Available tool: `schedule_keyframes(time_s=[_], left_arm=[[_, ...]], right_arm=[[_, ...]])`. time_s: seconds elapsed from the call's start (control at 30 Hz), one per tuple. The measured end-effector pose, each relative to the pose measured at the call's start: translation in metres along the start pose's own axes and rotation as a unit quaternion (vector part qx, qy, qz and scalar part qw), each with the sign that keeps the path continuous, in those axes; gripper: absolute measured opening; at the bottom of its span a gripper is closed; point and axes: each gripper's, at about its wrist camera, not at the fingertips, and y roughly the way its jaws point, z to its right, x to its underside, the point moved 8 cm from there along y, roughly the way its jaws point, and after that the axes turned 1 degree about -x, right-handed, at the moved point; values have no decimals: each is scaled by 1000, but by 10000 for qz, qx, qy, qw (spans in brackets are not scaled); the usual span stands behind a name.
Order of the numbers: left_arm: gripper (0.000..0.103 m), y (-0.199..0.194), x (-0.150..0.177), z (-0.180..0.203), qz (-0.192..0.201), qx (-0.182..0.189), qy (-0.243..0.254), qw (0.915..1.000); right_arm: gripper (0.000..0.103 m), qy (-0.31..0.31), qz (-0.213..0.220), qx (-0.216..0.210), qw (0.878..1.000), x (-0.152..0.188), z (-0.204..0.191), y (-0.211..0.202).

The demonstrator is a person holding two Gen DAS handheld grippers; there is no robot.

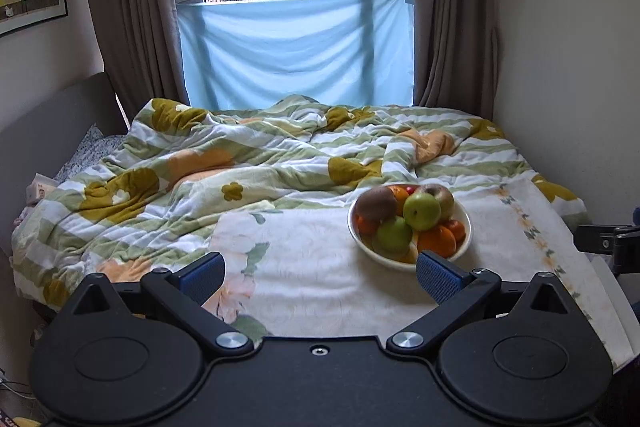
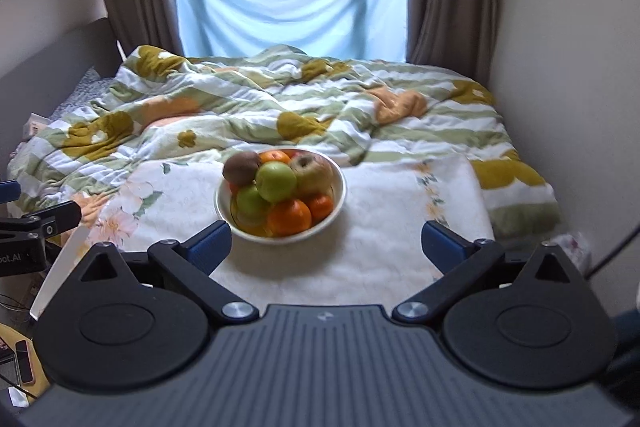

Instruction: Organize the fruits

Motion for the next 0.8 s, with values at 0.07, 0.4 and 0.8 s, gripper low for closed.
schedule_keyframes(time_s=[0.07, 0.4, 0.8], left_arm=[[103, -2, 7, 1, -64, 52, -20, 10000], [103, -13, 23, 7, -116, 194, 123, 9997], [103, -11, 23, 4, -110, 205, 105, 9997]], right_arm=[[103, 41, -59, 132, 9999, 11, 3, -6], [103, 80, -255, 421, 9988, 44, 8, -19], [103, 96, -240, 446, 9987, 43, 5, -18]])
